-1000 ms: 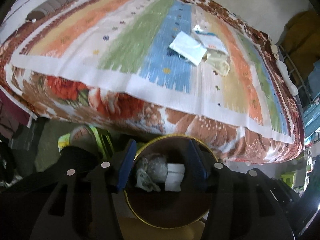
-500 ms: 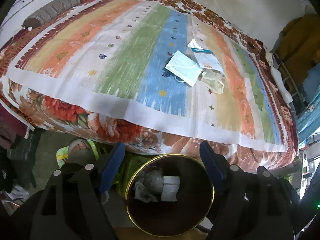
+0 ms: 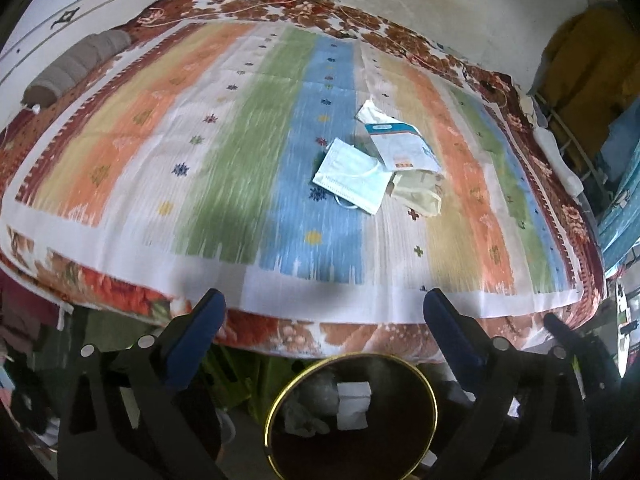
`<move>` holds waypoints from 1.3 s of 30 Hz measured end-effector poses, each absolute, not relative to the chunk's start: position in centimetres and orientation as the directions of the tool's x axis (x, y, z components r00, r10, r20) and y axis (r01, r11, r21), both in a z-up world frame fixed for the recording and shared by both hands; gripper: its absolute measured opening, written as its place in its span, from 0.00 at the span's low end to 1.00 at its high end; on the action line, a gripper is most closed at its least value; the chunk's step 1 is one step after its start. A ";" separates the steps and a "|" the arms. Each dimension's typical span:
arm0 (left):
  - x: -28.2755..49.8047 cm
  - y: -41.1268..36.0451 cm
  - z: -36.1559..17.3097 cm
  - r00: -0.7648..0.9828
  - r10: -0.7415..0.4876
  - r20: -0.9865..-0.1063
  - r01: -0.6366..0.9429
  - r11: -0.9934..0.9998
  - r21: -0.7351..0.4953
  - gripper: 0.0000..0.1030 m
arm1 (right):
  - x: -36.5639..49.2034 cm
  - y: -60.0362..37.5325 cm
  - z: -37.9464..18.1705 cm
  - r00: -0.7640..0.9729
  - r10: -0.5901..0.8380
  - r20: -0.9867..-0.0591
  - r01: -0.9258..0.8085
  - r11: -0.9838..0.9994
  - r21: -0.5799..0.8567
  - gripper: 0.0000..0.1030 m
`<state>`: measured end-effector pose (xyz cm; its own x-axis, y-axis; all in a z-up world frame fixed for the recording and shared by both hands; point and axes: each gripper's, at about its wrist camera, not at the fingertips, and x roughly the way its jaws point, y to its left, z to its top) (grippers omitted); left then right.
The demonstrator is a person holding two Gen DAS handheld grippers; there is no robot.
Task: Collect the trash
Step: 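Move both tools back to the bed toward the blue mask and paper box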
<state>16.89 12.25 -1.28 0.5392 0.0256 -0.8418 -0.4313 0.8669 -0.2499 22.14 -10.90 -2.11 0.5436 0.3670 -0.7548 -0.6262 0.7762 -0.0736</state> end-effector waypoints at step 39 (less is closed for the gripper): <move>26.1 20.9 -7.4 0.570 -0.237 -0.786 -0.336 0.806 -0.487 0.93 | 33.0 -3.7 -6.3 0.657 0.266 -0.706 -0.627 0.713 -0.315 0.88</move>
<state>26.13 20.93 -7.39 0.5703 -0.2374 -0.7864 -0.3357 0.8063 -0.4869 32.96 -3.70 -6.35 0.6568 0.2658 -0.7057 -0.6269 0.7125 -0.3151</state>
